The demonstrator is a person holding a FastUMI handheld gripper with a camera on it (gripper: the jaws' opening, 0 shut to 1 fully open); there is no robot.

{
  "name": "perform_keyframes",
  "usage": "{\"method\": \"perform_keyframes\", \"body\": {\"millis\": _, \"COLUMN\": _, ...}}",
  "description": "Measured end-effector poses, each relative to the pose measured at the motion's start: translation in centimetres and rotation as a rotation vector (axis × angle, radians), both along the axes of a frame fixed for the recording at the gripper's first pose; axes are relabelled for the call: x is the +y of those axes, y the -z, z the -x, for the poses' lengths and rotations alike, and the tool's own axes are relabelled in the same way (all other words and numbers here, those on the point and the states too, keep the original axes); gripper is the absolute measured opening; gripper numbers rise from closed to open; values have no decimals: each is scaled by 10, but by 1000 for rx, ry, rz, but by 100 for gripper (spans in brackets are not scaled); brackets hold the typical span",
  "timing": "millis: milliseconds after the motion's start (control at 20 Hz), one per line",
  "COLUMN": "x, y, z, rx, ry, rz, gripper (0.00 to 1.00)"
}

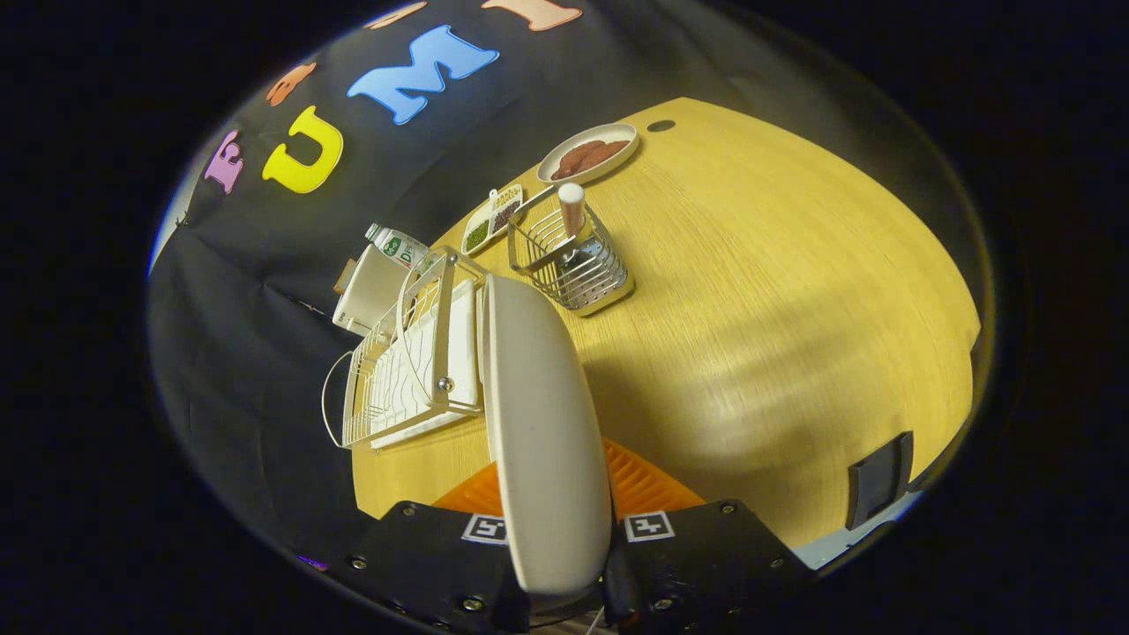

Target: Take the plate from the dish rack, then take the spoon from the basket and place it into the plate.

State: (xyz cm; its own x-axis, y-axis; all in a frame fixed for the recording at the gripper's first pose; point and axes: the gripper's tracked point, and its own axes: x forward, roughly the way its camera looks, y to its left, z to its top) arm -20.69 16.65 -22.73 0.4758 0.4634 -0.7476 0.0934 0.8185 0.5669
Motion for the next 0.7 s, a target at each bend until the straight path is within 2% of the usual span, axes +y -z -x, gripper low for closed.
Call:
{"method": "perform_keyframes", "body": {"millis": 150, "x": -7, "y": 20, "z": -3, "rx": -42, "ry": 18, "rz": -20, "gripper": 31}}
{"method": "perform_keyframes", "body": {"millis": 250, "x": -7, "y": 31, "z": -5, "rx": -40, "ry": 62, "rz": -62, "gripper": 32}}
{"method": "perform_keyframes", "body": {"millis": 300, "x": -12, "y": 34, "z": -4, "rx": -37, "ry": 69, "rz": -73, "gripper": 37}}
{"method": "perform_keyframes", "body": {"millis": 350, "x": -17, "y": 37, "z": -3, "rx": -24, "ry": 72, "rz": -80, "gripper": 37}}
{"method": "perform_keyframes", "body": {"millis": 400, "x": -22, "y": 41, "z": 2, "rx": -15, "ry": 78, "rz": -84, "gripper": 44}}
{"method": "perform_keyframes", "body": {"millis": 450, "x": -29, "y": 43, "z": 4, "rx": -13, "ry": 83, "rz": -76, "gripper": 44}}
{"method": "perform_keyframes", "body": {"millis": 500, "x": -36, "y": 48, "z": 6, "rx": -10, "ry": 88, "rz": -62, "gripper": 49}}
{"method": "perform_keyframes", "body": {"millis": 600, "x": -52, "y": 49, "z": 9, "rx": -22, "ry": 98, "rz": -13, "gripper": 49}}
{"method": "perform_keyframes", "body": {"millis": 700, "x": -72, "y": 35, "z": 5, "rx": -97, "ry": 100, "rz": 74, "gripper": 49}}
